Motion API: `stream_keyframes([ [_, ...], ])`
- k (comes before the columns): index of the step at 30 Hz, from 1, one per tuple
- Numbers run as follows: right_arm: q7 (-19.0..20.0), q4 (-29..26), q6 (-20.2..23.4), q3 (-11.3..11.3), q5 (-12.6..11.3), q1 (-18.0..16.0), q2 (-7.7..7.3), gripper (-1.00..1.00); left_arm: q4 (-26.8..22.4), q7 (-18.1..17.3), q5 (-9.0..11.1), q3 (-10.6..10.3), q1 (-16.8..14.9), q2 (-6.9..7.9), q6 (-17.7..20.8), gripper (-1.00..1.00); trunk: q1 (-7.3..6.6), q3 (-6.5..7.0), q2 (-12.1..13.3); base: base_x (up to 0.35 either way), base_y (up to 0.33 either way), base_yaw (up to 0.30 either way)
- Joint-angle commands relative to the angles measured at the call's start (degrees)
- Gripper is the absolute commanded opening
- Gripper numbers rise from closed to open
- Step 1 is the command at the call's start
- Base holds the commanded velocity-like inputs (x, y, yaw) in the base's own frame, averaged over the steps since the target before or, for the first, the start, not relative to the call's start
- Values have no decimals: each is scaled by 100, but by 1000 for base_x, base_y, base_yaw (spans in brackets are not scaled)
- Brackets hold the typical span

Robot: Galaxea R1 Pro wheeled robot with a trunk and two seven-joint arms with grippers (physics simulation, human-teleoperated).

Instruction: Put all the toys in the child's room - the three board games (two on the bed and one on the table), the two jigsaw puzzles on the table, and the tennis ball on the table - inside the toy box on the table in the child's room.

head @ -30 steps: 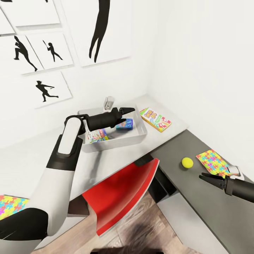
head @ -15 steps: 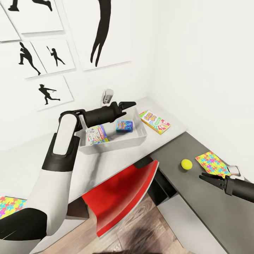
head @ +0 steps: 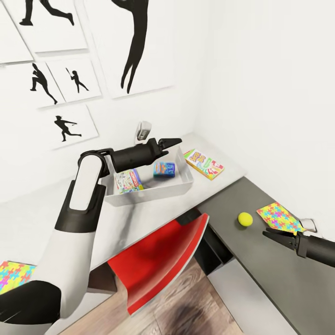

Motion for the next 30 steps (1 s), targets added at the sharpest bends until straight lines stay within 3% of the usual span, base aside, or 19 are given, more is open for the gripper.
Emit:
stream_keyframes([
  [1, 12, -1, 26, -2, -5, -4, -2, 100, -10, 47, 45, 1, 25, -1, 20, 100, 4, 1, -10, 0, 0, 0],
  [8, 8, -1, 27, 3, -5, -4, 1, 100, -62, 48, 34, -5, 223, -2, 16, 100, 4, 67, -10, 0, 0, 0],
  [20, 4, -2, 27, 34, -5, -4, 5, 100, -553, 2, -9, 4, 1232, -3, -14, 100, 4, 181, -10, 0, 0, 0],
  [23, 4, -2, 27, 32, -5, -4, 4, 100, -578, -15, -10, 5, 1359, -4, -30, 100, 4, 210, -10, 0, 0, 0],
  [26, 4, -2, 27, 24, -5, -4, 0, 100, -628, -91, -14, 1, 1759, -4, -146, 100, 4, 238, -10, 0, 0, 0],
  [30, 1, 0, 25, 15, -5, -4, -9, 100, -650, -199, -15, 7, 2012, 2, -269, 100, 4, 276, -10, 0, 0, 0],
])
